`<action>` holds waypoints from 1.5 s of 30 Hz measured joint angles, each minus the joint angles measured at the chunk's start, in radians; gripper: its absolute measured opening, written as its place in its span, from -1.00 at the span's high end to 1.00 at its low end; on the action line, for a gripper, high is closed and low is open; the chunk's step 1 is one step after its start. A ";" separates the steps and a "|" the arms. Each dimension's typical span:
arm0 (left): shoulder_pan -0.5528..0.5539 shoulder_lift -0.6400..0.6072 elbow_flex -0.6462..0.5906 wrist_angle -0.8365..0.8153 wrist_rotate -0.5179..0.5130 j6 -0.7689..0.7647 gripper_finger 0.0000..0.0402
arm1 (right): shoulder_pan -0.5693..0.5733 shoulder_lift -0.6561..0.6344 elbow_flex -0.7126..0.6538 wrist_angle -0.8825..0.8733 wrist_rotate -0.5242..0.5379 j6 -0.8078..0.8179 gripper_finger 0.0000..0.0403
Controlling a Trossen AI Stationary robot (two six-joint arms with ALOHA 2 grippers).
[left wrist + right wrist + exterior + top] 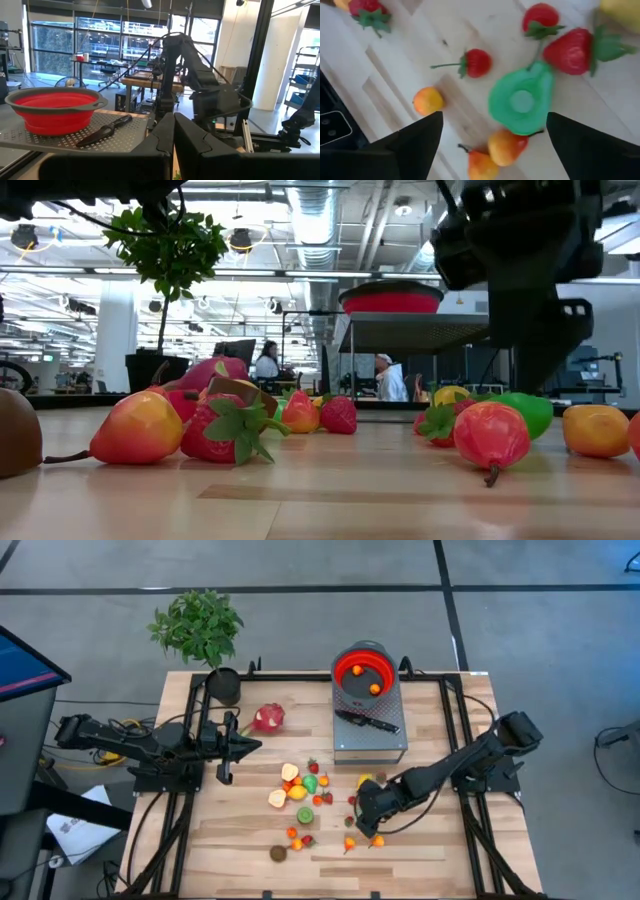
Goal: Pick & Place Fruit
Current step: Put the green pear into the red colander on the shelf
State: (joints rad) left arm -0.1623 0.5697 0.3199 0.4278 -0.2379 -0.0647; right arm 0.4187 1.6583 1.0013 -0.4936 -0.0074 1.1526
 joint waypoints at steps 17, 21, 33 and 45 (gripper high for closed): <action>0.000 0.000 0.000 0.001 0.000 0.000 0.99 | -0.001 0.334 0.339 -0.353 0.042 -0.061 -0.52; 0.000 0.000 0.000 0.001 0.000 0.000 0.99 | 0.000 0.359 0.343 -0.360 0.042 -0.064 -0.52; 0.000 0.002 0.000 -0.001 0.000 0.000 0.99 | 0.000 0.351 0.342 -0.363 0.061 -0.064 -0.52; 0.000 0.002 0.000 -0.001 0.000 0.000 0.99 | 0.000 0.355 0.342 -0.357 0.061 -0.063 -0.52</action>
State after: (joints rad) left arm -0.1623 0.5716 0.3199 0.4271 -0.2382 -0.0647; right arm 0.4183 2.0129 1.3430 -0.8509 0.0536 1.0893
